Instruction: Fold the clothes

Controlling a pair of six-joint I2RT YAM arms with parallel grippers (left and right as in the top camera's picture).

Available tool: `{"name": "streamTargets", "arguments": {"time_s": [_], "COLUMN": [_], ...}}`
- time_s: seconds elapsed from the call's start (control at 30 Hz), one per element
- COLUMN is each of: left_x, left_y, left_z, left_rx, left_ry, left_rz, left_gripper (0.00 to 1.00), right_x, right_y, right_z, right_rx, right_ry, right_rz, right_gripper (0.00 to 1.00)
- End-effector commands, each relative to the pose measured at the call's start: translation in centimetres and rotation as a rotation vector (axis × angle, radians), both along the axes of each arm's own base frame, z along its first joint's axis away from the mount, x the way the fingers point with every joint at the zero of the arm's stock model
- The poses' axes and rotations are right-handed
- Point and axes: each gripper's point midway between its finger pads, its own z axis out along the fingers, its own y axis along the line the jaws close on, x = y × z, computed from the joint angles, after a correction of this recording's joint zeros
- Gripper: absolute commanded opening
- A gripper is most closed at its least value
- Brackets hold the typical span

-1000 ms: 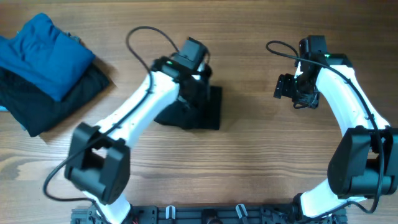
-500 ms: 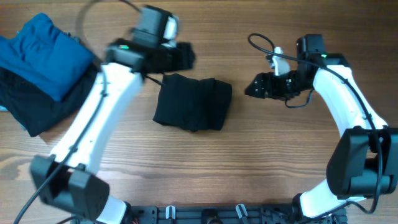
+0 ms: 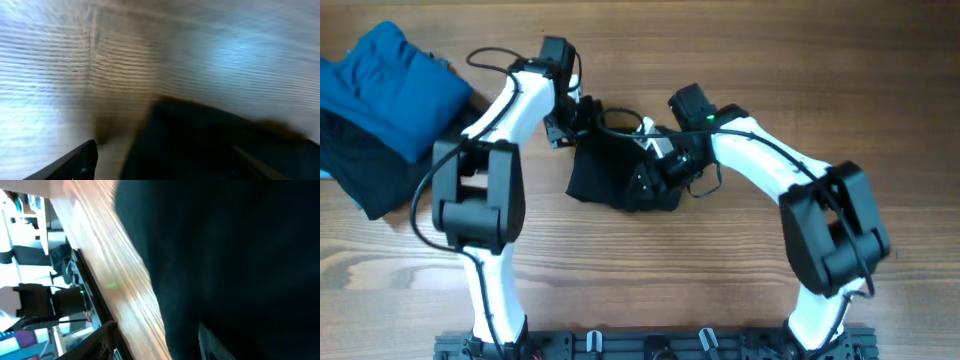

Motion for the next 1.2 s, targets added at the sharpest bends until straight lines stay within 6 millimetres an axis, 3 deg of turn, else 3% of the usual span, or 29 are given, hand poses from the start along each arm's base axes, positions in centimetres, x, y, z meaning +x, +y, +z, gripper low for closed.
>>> {"name": "streamTargets", "arguments": {"time_s": [0.0,0.07,0.17,0.2,0.23,0.33,0.4,0.5,0.6,0.67,0.73,0.87,0.93,1.17], "left_x": [-2.0,-4.2,-8.9,-9.8,-11.4,-12.6,-12.3,-10.0,-5.3,-1.1,1.7,3.6,3.6,0.3], "left_y": [1.2,2.6,4.1,4.3,4.6,4.2,4.1,4.0,1.0,-2.6,-4.0,-6.1,-7.4,-14.6], "left_z": [-3.2,-3.2,-2.1,-1.8,-1.0,0.5,1.6,3.5,6.1,8.3,9.0,7.3,5.0,-1.8], "left_rx": [0.05,0.106,0.145,0.152,0.169,0.158,0.153,0.122,-0.067,-0.276,-0.346,-0.428,-0.453,-0.508], "left_ry": [0.117,0.212,0.416,0.46,0.536,0.585,0.551,0.403,0.141,-0.088,-0.219,-0.275,-0.245,-0.126], "left_rz": [-0.002,0.005,0.013,0.019,0.044,0.066,0.084,0.114,0.038,-0.094,-0.147,-0.197,-0.216,-0.338], "left_gripper": [0.77,0.77,0.74,0.72,0.71,0.7,0.69,0.7,0.75,1.0,1.0,1.0,1.0,0.99], "right_x": [-0.4,0.6,3.5,4.5,6.8,11.6,13.5,14.7,14.2,13.2,12.2,10.8,10.1,8.8], "right_y": [-2.2,-5.4,-10.7,-12.1,-14.0,-15.6,-15.9,-15.9,-16.0,-16.2,-16.4,-16.8,-16.9,-17.2], "right_z": [-4.5,-7.2,-8.7,-8.9,-9.0,-7.5,-4.8,0.0,5.5,8.4,10.6,13.3,13.8,13.2], "right_rx": [-0.211,-0.429,-0.641,-0.678,-0.701,-0.644,-0.619,-0.601,-0.555,-0.537,-0.523,-0.503,-0.504,-0.533], "right_ry": [0.096,0.094,0.021,-0.008,-0.066,-0.163,-0.206,-0.285,-0.364,-0.398,-0.425,-0.46,-0.456,-0.406], "right_rz": [-0.061,-0.16,-0.301,-0.331,-0.394,-0.51,-0.53,-0.522,-0.557,-0.569,-0.578,-0.59,-0.59,-0.57], "right_gripper": [0.55,0.55,0.55,0.55,0.54,0.59,0.62,0.64,0.67,0.68,0.69,0.7,0.7,0.7]}}
